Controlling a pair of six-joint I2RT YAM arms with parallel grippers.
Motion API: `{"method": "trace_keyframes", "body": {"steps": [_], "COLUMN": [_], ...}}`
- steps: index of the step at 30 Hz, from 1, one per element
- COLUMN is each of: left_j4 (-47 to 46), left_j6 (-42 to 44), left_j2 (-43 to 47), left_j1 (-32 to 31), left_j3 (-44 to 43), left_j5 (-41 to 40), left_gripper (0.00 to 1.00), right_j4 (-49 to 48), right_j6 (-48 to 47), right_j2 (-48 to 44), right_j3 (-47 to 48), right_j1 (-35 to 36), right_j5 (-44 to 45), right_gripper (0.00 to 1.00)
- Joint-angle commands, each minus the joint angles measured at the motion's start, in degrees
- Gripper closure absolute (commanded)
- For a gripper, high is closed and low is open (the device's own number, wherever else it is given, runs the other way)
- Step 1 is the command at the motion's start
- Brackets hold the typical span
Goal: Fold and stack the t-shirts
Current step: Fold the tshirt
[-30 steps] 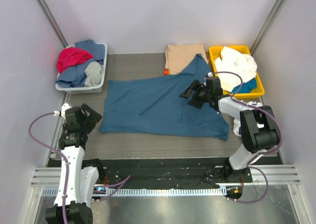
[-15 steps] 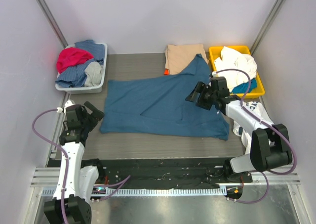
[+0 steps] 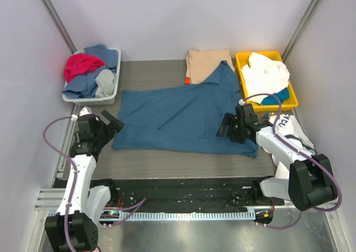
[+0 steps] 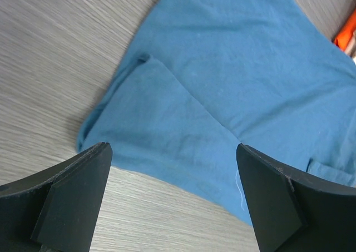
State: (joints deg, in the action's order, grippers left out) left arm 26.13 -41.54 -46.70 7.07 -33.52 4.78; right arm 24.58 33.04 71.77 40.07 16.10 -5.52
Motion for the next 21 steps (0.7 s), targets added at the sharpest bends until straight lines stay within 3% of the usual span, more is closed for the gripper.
{"method": "trace_keyframes", "body": {"steps": [1,11,21], "left_j4": [-3.63,-5.83,-6.44], "left_j6": [0.23,-1.44,-1.62], "left_j2": [-0.41,-3.22,-4.36], "left_j1": [-2.67,-12.16,-12.52], "left_j3": [-1.73,-0.94,-0.14], "left_j5": [0.32,-3.9,-6.36], "left_gripper": [0.0,0.0,0.0], "right_j4": [0.38,-0.49,-4.1], "right_j6": [-0.78,-0.34,-0.61], "right_j2": [-2.95,-0.67,2.33], "right_j3": [-0.52,-0.08,-6.93], "right_j1": [1.22,5.25,7.63], "right_j5": [2.18,4.55,8.33], "right_gripper": [0.25,0.25,0.24]}}
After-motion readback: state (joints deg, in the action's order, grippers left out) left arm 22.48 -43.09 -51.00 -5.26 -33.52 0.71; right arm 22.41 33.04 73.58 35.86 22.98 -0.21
